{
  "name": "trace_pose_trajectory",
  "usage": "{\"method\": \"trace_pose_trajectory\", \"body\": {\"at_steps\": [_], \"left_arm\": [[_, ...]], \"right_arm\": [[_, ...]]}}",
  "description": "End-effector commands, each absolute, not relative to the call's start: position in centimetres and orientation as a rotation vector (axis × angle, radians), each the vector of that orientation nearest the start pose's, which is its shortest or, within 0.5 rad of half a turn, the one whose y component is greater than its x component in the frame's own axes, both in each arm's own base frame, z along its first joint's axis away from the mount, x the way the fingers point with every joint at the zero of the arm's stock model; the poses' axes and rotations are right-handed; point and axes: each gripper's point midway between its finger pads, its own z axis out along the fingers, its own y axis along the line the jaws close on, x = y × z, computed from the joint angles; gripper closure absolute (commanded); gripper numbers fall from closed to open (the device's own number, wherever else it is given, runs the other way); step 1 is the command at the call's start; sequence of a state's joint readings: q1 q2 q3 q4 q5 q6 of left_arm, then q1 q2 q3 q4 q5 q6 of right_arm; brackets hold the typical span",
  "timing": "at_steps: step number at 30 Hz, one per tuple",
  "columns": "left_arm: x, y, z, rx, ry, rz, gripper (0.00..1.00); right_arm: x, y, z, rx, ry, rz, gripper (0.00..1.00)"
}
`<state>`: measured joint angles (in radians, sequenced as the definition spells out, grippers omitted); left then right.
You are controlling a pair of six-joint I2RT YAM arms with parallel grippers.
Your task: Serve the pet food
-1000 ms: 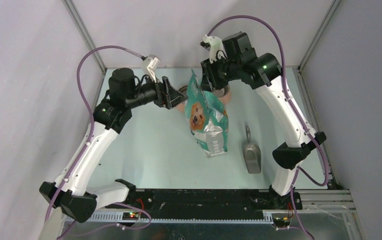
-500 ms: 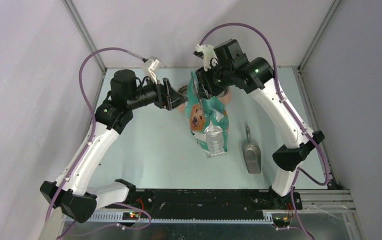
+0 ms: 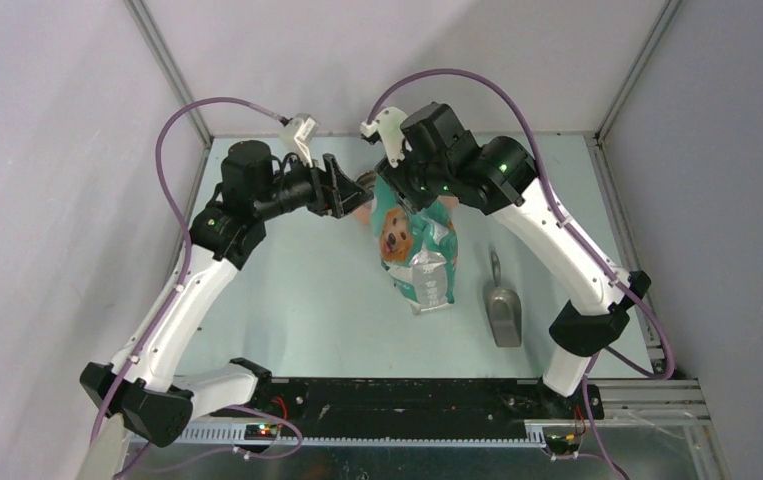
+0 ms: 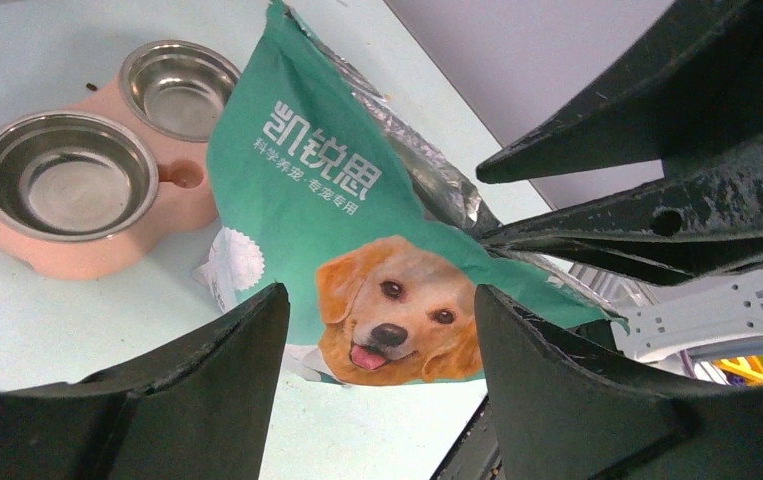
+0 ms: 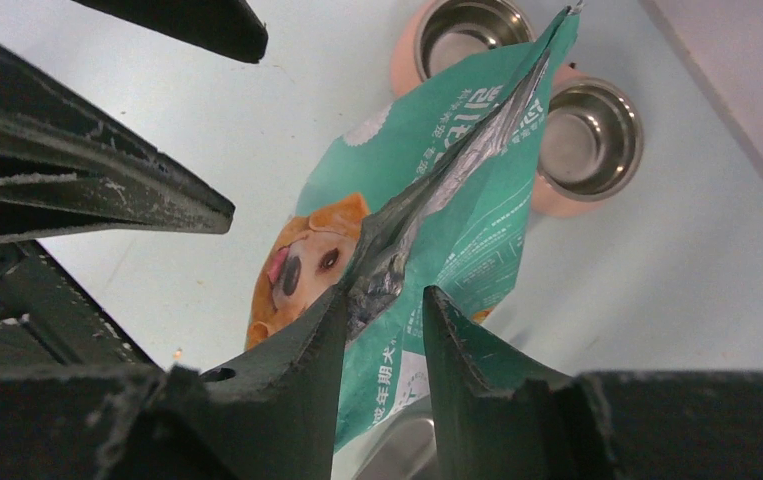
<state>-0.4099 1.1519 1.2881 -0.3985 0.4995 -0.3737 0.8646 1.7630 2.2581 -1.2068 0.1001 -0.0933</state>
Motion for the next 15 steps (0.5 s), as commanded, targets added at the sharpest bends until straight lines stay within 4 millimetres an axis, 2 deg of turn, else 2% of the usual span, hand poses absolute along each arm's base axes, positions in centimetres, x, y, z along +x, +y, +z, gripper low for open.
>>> {"method": "trace_pose_trajectory", "body": {"at_steps": [1, 9, 12, 15], "left_arm": [[28.9, -22.5, 36.3, 0.344, 1.850, -0.975, 0.26], [29.7, -21.9, 36.2, 0.281, 1.866, -0.949, 0.26], [29.8, -22.5, 36.3, 0.257, 1.874, -0.995, 0.27], [30.6, -23.3, 36.2, 0.226, 1.883, -1.048, 0.27]], "right_arm": [[28.6, 28.0, 35.7, -1.040, 2.039, 0.152, 0.64], [28.2, 26.5, 35.7, -1.032, 2.060, 0.136, 0.69], [28.2, 26.6, 35.7, -0.970, 2.120, 0.238, 0.65], [29.5, 27.1, 34.9, -0.925, 2.163, 0.299, 0.60]]}}
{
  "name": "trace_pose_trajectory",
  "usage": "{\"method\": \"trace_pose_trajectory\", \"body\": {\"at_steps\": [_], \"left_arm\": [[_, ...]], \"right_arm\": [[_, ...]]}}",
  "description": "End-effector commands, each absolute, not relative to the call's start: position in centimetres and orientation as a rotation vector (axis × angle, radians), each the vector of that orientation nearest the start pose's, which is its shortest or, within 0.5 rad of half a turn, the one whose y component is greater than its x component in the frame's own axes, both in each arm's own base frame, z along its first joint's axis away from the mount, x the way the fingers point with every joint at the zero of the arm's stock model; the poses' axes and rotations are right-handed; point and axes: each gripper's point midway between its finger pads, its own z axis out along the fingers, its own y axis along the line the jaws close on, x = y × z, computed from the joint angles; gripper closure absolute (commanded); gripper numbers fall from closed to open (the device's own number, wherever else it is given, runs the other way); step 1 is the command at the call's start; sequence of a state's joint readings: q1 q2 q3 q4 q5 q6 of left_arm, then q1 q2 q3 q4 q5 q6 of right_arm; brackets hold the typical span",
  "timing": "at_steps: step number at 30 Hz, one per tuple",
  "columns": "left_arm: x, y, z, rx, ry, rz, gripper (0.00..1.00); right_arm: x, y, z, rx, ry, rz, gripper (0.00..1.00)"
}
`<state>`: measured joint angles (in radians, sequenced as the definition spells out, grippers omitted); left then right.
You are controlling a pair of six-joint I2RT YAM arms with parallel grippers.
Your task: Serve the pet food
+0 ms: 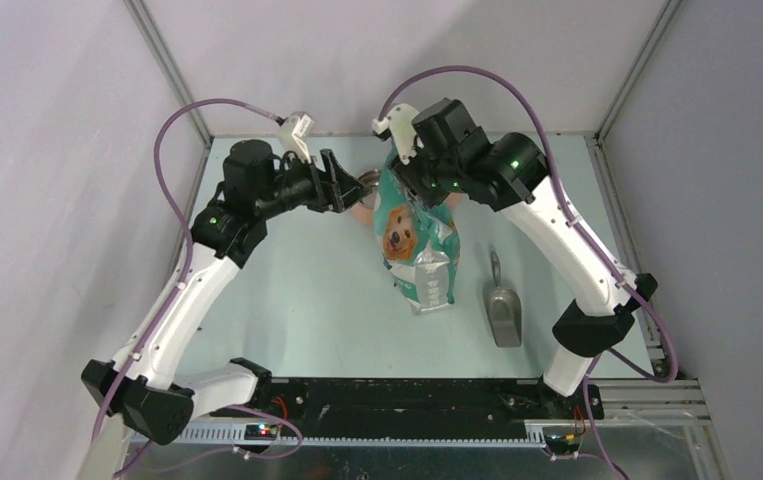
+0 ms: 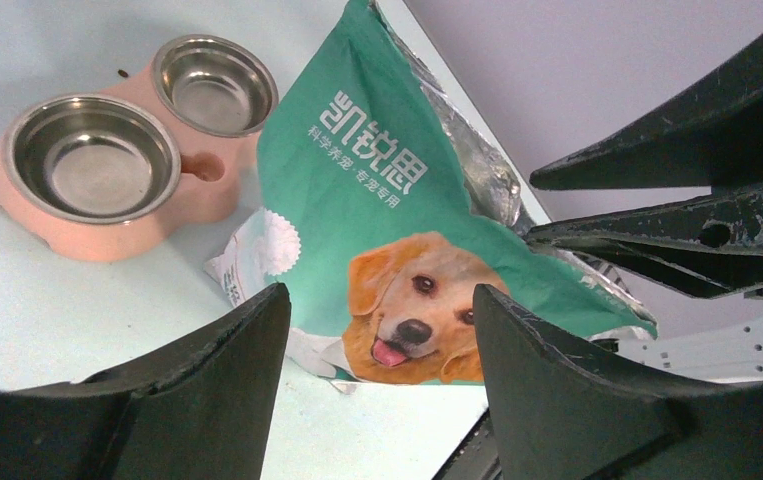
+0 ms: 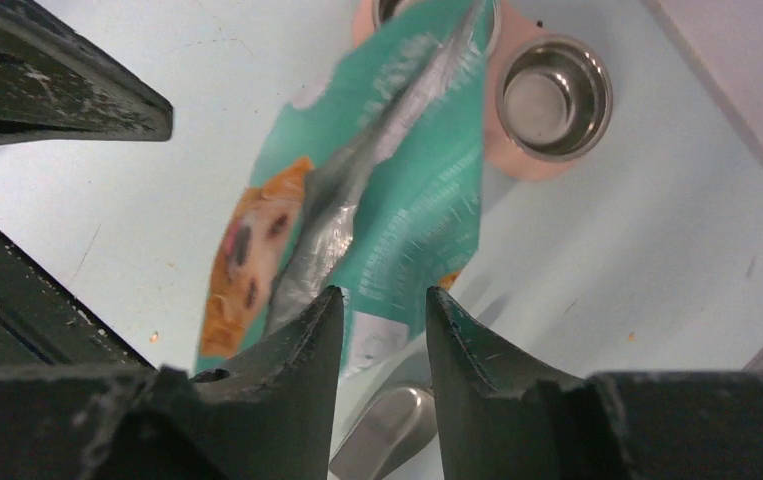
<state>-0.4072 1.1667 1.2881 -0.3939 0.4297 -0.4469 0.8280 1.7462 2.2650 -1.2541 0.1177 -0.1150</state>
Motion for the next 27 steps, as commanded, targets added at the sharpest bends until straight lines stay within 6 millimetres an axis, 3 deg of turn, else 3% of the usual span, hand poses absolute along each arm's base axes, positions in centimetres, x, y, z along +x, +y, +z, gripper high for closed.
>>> {"method": "trace_pose_trajectory", "body": {"at_steps": [1, 7, 12, 17, 20, 21, 22, 24, 27], "left_arm": [[30.8, -23.6, 36.5, 0.206, 1.885, -1.073, 0.27], [32.9, -24.7, 36.9, 0.097, 1.907, -1.138, 0.29], [33.2, -25.7, 37.5, 0.074, 1.894, -1.222, 0.43], [33.5, -25.9, 39.0, 0.092, 1.853, -1.230, 0.38], [34.1, -24.9, 41.0, 0.159, 1.792, -1.110, 0.31], [34.3, -24.8, 40.7, 0.186, 1.808, -1.074, 0.31], [34.7, -24.6, 41.6, 0.280, 1.765, -1.001, 0.31], [34.9, -23.8, 41.5, 0.399, 1.755, -0.858, 0.31], [34.5, -22.4, 41.2, 0.473, 1.765, -0.734, 0.27]], "right_arm": [[29.7, 27.3, 34.7, -0.909, 2.177, 0.318, 0.60], [32.7, 29.0, 33.8, -0.847, 2.209, 0.391, 0.65], [34.3, 27.9, 36.6, -0.748, 2.136, 0.395, 0.66], [34.7, 25.9, 41.3, -0.639, 2.029, 0.509, 0.61], [33.6, 26.6, 43.2, -0.660, 1.963, 0.696, 0.52], [33.3, 26.8, 43.4, -0.667, 1.944, 0.738, 0.50], [33.2, 27.0, 43.4, -0.663, 1.944, 0.759, 0.48], [33.0, 27.5, 43.1, -0.664, 1.957, 0.795, 0.48], [32.7, 28.8, 42.2, -0.680, 1.999, 0.873, 0.48]]}}
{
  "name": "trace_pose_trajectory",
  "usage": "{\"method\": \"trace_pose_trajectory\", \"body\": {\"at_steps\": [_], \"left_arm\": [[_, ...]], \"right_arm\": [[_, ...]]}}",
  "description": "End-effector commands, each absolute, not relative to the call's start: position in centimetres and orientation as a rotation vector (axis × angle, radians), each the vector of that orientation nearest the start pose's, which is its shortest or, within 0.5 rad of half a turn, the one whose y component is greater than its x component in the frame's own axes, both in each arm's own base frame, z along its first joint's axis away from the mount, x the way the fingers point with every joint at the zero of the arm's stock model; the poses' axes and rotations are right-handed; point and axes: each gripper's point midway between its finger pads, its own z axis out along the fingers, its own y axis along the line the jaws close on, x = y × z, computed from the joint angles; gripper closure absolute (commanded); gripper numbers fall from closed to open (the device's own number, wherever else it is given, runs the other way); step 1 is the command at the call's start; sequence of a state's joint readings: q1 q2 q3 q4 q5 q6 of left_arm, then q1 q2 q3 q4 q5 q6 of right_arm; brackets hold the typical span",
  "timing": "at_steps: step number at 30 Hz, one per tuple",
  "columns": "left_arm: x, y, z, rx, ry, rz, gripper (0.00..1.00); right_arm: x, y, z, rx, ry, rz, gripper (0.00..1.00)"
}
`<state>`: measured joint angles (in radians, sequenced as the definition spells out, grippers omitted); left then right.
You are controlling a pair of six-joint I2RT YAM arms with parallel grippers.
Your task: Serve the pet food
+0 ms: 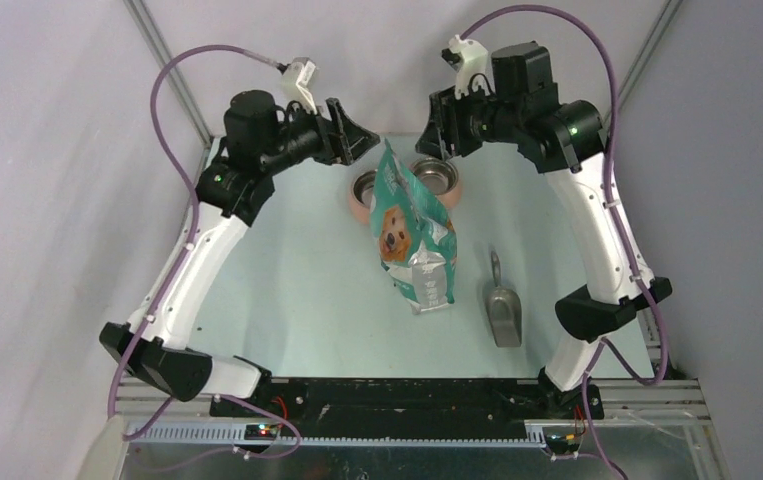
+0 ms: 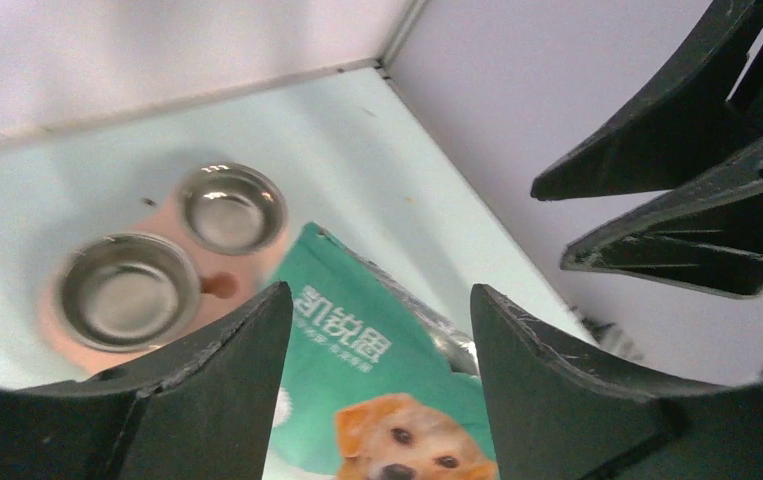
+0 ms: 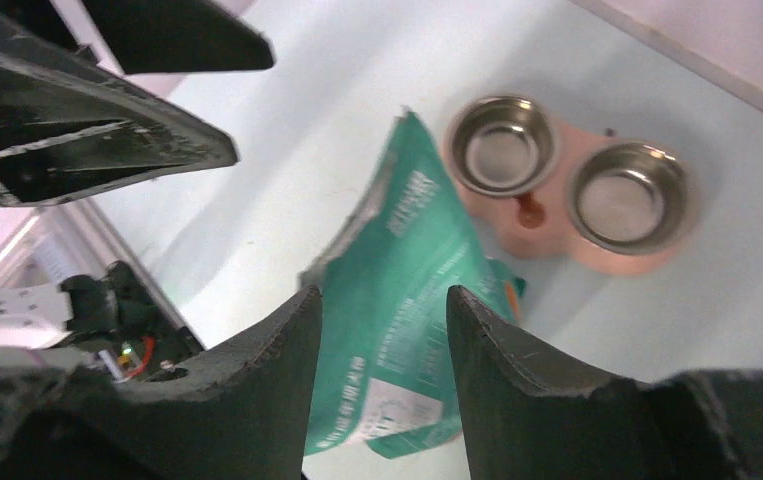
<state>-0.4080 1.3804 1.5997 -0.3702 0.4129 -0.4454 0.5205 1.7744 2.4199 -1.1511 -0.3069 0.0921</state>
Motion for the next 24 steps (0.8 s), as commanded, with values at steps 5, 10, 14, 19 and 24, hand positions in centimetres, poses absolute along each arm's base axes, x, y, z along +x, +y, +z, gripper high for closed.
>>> {"method": "trace_pose_trajectory", "body": {"at_steps": [5, 10, 14, 19, 24], "left_arm": [[30.6, -20.0, 39.4, 0.704, 1.795, -0.588, 0.26], [28.0, -16.7, 37.3, 0.746, 1.808, -0.433, 0.23], [26.7, -15.2, 36.3, 0.735, 1.831, -0.392, 0.22], [26.0, -14.6, 36.1, 0.699, 1.840, -0.401, 0.21], [25.6, -14.4, 36.7, 0.675, 1.822, -0.422, 0.21]], "right_arm": [[33.1, 29.2, 40.3, -0.688, 2.054, 0.797, 0.53], [32.2, 28.9, 38.7, -0.705, 2.109, 0.761, 0.50], [31.7, 28.8, 37.8, -0.730, 2.128, 0.727, 0.53], [31.9, 29.2, 36.6, -0.766, 2.139, 0.647, 0.56], [32.1, 28.9, 35.3, -0.773, 2.164, 0.564, 0.56]]}}
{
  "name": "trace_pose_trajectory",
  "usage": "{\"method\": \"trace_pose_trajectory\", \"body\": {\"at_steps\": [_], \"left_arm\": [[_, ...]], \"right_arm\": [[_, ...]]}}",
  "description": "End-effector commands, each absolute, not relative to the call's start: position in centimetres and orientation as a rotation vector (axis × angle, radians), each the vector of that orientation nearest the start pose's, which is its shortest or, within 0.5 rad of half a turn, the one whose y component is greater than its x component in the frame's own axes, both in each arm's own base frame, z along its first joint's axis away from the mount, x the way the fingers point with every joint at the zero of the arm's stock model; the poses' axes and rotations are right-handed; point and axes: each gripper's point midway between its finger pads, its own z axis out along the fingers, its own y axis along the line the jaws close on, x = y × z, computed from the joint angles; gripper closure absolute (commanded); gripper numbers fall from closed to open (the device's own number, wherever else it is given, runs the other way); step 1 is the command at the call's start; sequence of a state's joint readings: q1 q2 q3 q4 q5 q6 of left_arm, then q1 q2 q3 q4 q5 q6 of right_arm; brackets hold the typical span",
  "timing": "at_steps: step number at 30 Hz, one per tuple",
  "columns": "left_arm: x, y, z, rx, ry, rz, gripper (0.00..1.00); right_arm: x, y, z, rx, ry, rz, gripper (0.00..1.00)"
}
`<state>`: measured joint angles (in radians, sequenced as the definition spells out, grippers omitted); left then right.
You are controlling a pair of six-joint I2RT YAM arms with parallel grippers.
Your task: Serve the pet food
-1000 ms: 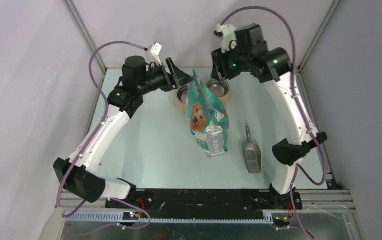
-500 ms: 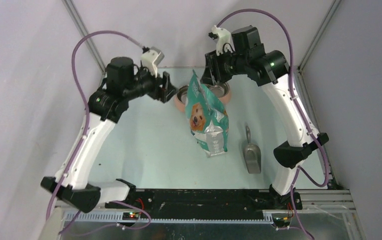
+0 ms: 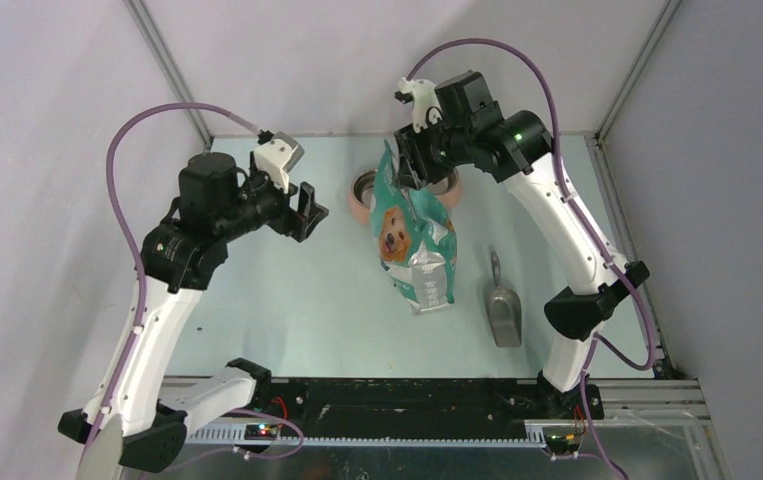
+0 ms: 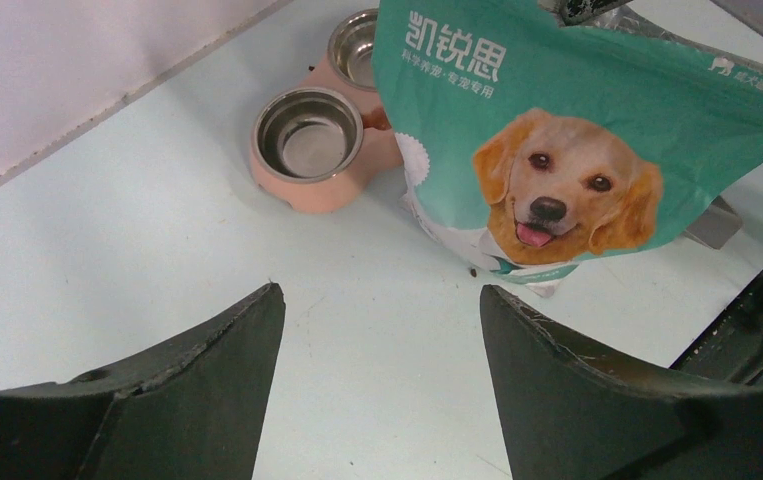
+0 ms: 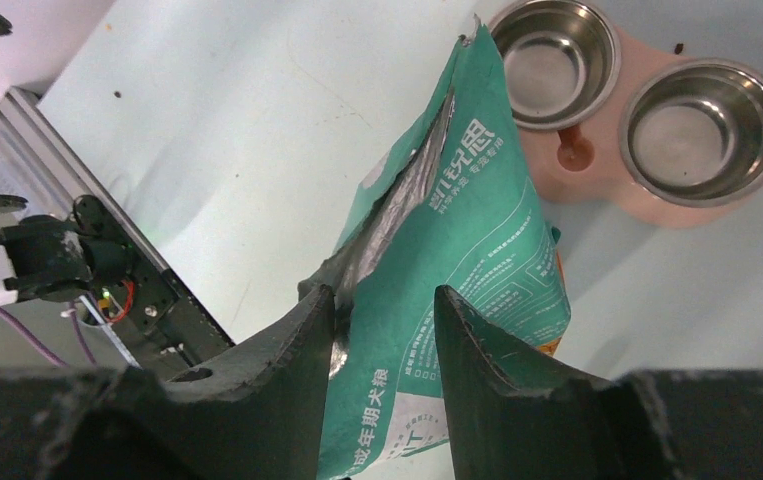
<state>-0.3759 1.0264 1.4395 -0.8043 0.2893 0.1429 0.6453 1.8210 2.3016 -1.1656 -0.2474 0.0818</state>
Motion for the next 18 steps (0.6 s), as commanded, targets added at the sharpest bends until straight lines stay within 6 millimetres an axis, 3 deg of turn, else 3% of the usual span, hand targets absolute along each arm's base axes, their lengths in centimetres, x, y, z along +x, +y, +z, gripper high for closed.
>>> {"method": "trace_pose_trajectory", "body": {"at_steps": [1, 8, 13, 18], "left_arm": [[25.6, -14.4, 36.8, 0.670, 1.821, -0.426, 0.21], [25.6, -14.5, 37.3, 0.634, 1.813, -0.463, 0.21], [25.4, -14.5, 37.5, 0.616, 1.812, -0.484, 0.21], [25.3, -14.7, 37.2, 0.612, 1.811, -0.505, 0.21]], "right_arm": [[32.2, 28.8, 35.3, -0.767, 2.165, 0.556, 0.56], [34.2, 28.7, 35.6, -0.711, 2.135, 0.424, 0.59], [36.1, 27.8, 36.1, -0.682, 2.086, 0.251, 0.67], [36.3, 27.4, 36.6, -0.674, 2.063, 0.208, 0.75]]}}
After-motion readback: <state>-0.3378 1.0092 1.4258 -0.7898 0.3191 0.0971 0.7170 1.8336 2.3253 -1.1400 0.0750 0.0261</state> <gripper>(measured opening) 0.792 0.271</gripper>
